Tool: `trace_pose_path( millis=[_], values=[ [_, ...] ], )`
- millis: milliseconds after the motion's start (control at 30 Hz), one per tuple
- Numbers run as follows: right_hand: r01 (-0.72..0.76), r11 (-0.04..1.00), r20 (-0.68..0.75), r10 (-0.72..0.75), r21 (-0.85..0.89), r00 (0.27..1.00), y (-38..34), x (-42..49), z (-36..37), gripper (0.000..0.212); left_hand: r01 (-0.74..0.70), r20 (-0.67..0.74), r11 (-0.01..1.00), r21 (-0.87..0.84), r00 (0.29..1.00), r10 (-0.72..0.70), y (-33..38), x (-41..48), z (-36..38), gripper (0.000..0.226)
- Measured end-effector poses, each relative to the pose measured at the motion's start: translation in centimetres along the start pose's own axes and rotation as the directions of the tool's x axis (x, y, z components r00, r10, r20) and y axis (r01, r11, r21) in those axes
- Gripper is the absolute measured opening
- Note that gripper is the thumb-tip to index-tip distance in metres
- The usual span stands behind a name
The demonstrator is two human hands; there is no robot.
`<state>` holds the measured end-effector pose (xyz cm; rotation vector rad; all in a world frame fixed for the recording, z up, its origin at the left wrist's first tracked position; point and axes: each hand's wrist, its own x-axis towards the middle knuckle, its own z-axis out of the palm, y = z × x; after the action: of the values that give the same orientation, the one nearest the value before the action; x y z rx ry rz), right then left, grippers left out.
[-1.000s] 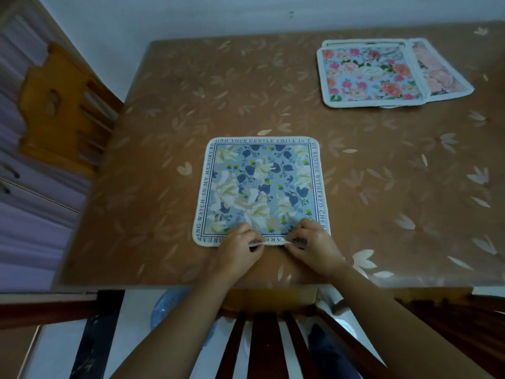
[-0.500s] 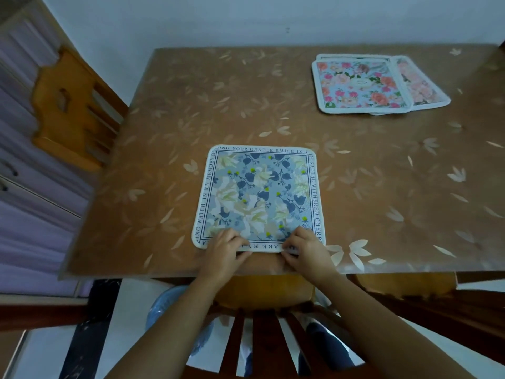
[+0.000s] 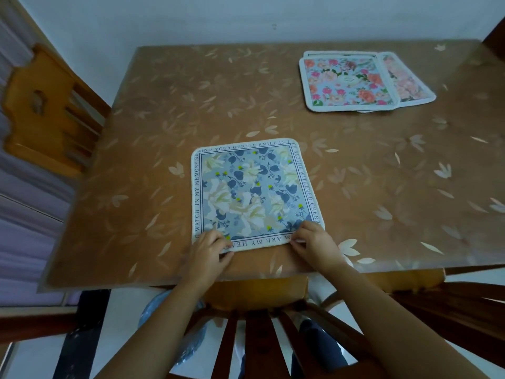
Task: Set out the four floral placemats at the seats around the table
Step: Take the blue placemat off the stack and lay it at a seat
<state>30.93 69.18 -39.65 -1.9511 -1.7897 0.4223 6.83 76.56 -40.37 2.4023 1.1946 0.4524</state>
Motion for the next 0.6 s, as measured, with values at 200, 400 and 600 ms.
trace_pose_path(
  millis=[200, 400, 600],
  values=[
    [0.039, 0.998, -0.03, -0.037, 0.059, 0.999, -0.7, 0.2, 0.8, 0.016, -0.096, 0.02, 0.995, 0.015, 0.995, 0.096, -0.6, 0.1, -0.1, 0.011],
    [0.144, 0.988, 0.012, -0.145, 0.059, 0.989, -3.9, 1.4, 3.0, 0.019, -0.08, 0.011, 0.997, -0.004, 0.997, 0.08, -0.7, 0.1, 0.0, 0.009],
    [0.234, 0.972, 0.034, -0.234, 0.013, 0.972, -5.0, 2.1, 3.3, 0.014, -0.058, -0.007, 0.998, -0.033, 0.998, 0.058, -0.1, -0.2, -0.2, 0.013]
  ],
)
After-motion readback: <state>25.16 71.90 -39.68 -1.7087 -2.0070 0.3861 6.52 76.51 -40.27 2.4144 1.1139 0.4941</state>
